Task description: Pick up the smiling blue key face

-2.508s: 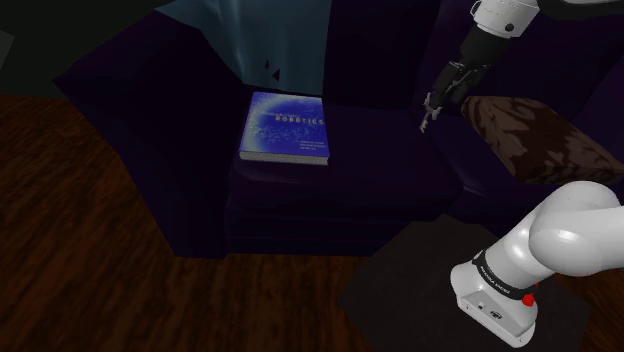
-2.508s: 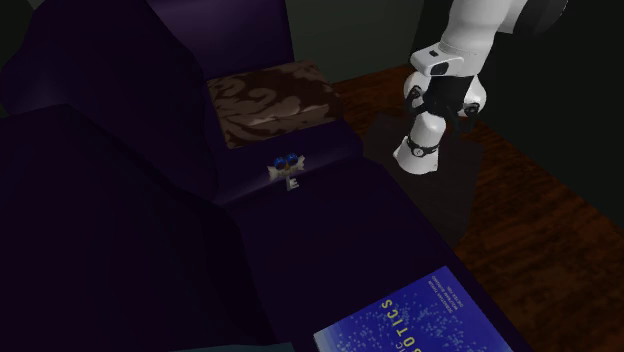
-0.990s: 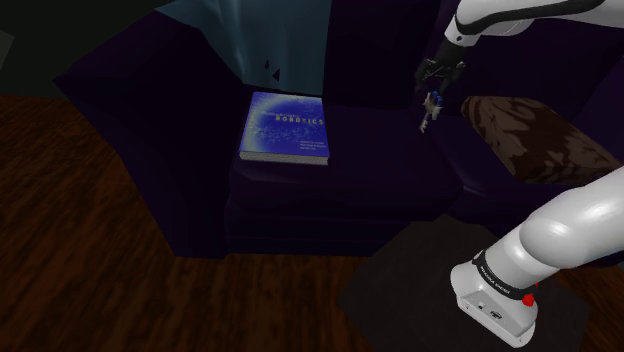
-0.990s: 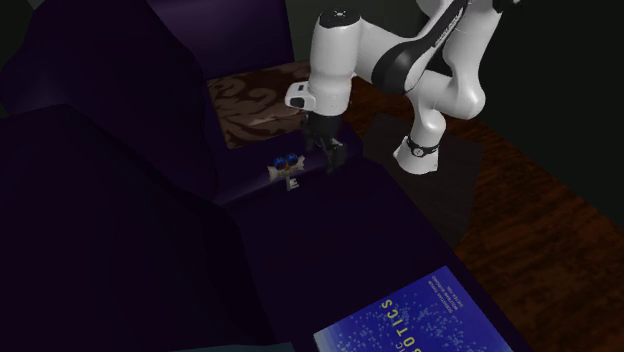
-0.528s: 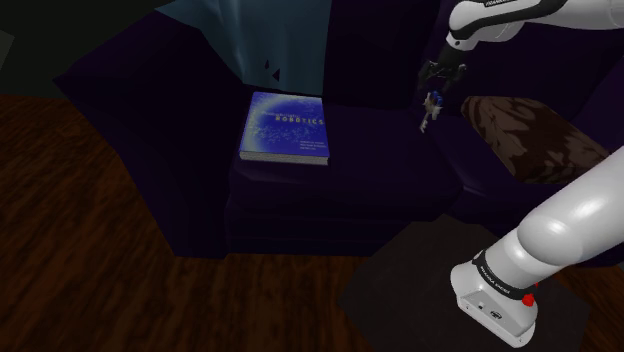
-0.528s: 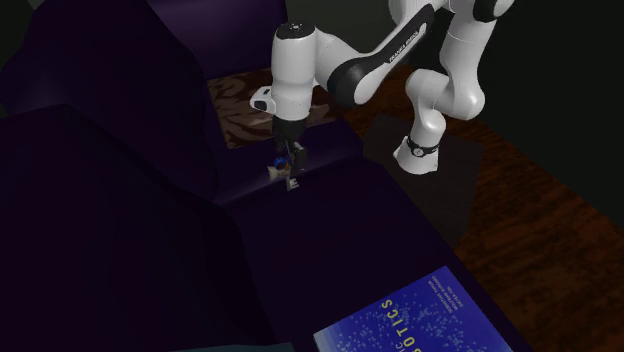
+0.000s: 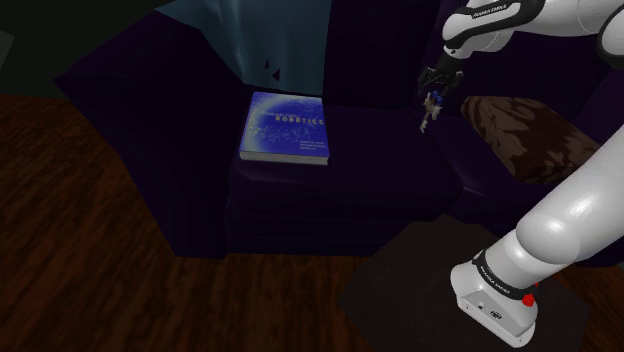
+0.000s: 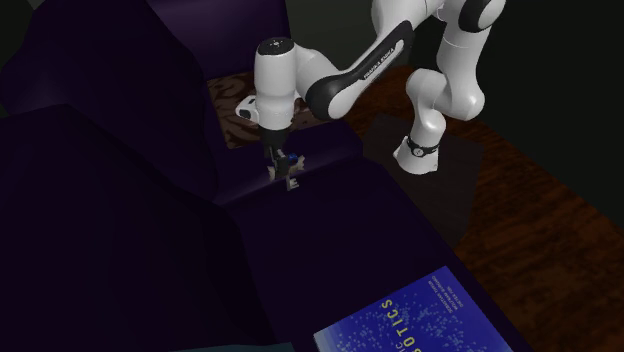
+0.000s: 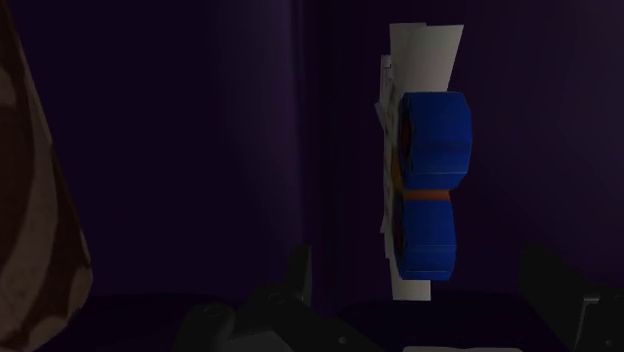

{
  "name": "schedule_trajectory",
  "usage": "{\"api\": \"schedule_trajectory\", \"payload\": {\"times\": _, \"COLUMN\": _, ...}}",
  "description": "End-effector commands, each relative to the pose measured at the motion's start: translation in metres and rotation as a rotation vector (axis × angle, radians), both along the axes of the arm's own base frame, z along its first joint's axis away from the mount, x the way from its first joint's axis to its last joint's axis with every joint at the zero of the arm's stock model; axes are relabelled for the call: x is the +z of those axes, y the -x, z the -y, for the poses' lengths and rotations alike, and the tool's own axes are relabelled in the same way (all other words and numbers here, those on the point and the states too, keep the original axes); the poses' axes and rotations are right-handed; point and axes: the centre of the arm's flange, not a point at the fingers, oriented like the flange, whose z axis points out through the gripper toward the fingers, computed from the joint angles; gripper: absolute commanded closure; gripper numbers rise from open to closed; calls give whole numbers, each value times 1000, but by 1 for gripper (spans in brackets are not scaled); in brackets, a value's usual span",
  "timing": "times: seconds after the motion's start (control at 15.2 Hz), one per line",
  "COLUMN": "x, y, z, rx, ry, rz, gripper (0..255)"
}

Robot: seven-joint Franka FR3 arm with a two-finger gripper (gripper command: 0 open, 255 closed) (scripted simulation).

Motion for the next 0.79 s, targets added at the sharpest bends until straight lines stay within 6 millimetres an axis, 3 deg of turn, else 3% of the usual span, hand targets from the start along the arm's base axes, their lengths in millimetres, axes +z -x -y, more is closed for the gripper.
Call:
{"api": "schedule_trajectory", "payload": {"times": 0.0, "x": -10, "y": -1, "z": 1, "rx": 0, "ry": 0, "rz": 0, "gripper": 0}}
{"api": "schedule_trajectory", "payload": {"times": 0.2, "x": -19, "y": -1, "z": 1, "rx": 0, "ry": 0, "rz": 0, "gripper": 0}}
{"api": "schedule_trajectory", "payload": {"times": 0.26, "x": -18, "y": -1, "z": 1, "rx": 0, "ry": 0, "rz": 0, "gripper": 255}}
{"api": "schedule_trajectory", "payload": {"times": 0.73, "x": -18, "y": -1, "z": 1, "rx": 0, "ry": 0, "rz": 0, "gripper": 255}}
